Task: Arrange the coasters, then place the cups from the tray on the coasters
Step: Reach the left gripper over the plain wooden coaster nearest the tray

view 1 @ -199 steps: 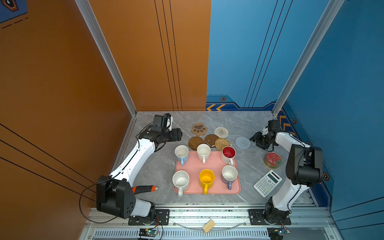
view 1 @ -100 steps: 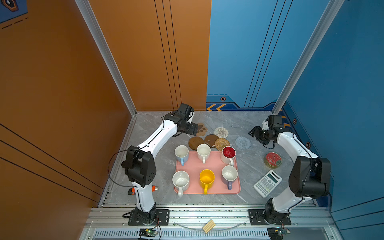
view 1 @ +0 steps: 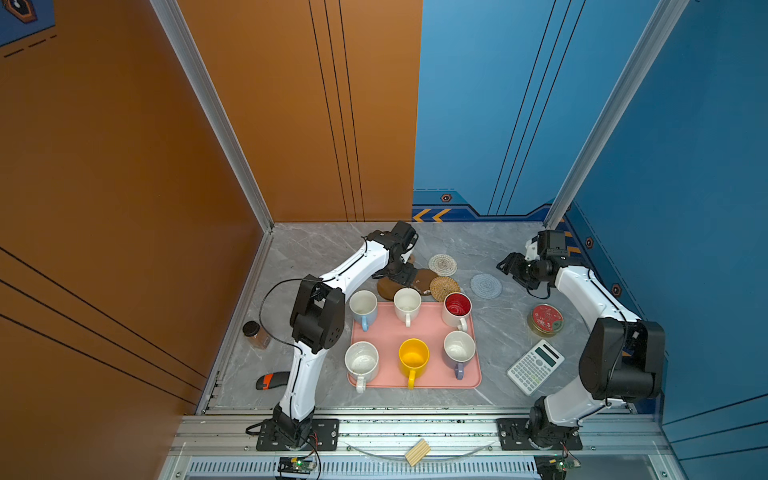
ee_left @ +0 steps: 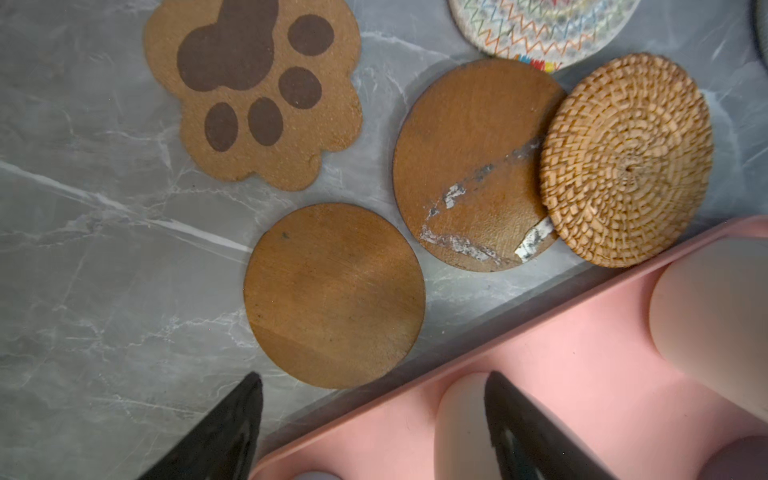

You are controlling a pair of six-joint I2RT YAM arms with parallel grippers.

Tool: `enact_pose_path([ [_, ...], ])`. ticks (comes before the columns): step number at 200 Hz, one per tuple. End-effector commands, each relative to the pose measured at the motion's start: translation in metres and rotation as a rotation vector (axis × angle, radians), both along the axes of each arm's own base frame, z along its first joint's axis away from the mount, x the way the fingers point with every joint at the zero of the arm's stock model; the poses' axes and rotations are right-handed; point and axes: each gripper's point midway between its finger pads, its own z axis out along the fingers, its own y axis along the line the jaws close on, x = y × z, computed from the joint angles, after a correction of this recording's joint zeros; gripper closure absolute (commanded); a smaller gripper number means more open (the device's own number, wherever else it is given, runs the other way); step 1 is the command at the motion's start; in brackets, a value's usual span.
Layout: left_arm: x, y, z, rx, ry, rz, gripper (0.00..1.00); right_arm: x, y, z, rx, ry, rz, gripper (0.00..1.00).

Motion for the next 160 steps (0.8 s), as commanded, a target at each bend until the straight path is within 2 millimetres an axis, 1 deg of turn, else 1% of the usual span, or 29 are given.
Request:
enact_pose_path([
  [1,0.005,0.004,-0.004,0.06,-0.008,0.004,0.15,-0.009,0.001,-0.005,-0.021,0.027,0.006,0.34],
  [54,0.006,0.004,-0.03,0.124,0.013,-0.004,0.15,-0.008,0.002,-0.01,-0.02,0.032,0.004,0.34],
  [111,0.013,0.001,-0.045,0.133,0.024,0.009,0.15,-0.009,0.003,-0.014,-0.014,0.041,0.002,0.34],
  [160,0.013,0.002,-0.063,0.142,0.054,0.017,0.15,-0.01,0.003,-0.016,-0.013,0.047,0.001,0.34],
])
